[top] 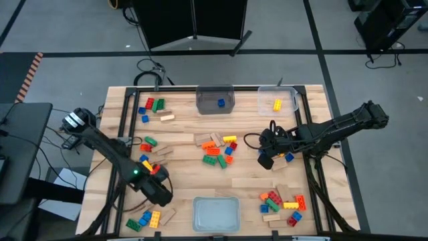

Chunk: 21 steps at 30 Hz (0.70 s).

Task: Sort blocks by size
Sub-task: Put the brown block into the gray bin

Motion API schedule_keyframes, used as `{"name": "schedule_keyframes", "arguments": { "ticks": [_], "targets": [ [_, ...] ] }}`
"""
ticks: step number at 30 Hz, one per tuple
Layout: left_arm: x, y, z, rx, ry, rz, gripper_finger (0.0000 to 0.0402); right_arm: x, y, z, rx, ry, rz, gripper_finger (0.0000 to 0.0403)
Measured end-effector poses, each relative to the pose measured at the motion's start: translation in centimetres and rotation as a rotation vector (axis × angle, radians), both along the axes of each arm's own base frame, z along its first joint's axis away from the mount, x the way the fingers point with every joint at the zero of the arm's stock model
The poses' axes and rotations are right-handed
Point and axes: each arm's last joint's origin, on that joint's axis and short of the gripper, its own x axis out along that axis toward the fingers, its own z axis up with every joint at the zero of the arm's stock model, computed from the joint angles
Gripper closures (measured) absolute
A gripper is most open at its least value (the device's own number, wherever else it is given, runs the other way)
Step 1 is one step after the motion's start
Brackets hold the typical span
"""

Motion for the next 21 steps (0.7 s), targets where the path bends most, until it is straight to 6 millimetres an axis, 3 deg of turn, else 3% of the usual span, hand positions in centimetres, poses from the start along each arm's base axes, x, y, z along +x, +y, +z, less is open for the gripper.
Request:
{"name": "schedule_keyframes", "arguments": {
  "ticks": [12,21],
  "targets": [
    [1.1,-0.2,-1.7,-0.012,0.046,0.016,0.0299,0.0,0.1,0.0,0.020,0.006,0.017,0.0382],
    [1.7,0.9,-1.8,0.015,0.061,0.037,0.0239,0.0,0.1,0.0,0.024,0.004,0.009,0.0382]
  ]
}}
